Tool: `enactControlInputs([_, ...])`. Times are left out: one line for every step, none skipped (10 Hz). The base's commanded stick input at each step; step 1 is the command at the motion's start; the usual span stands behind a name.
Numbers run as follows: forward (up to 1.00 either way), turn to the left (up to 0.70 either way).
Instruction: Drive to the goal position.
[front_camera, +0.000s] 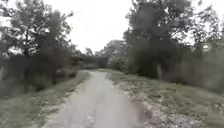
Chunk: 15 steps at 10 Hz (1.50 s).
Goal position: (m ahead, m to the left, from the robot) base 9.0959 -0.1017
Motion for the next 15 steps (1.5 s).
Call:
enactControlInputs([0.85,0.34])
enactControlInputs([0.85,0.34])
enactControlInputs([0.85,0.34])
enactControlInputs([0.85,0.34])
enactControlInputs([0.85,0.19])
enactControlInputs([0.85,0.09])
enactControlInputs([0.85,0.00])
enactControlInputs([0.85,0.00])
enactControlInputs([0.85,0.00])
enactControlInputs([0.85,0.00])
enactControlInputs([0.85,0.00])
enactControlInputs([0.85,0.00])
enactControlInputs([0.85,0.00])
enactControlInputs([0.85,0.00])
enactControlInputs([0.85,0.00])
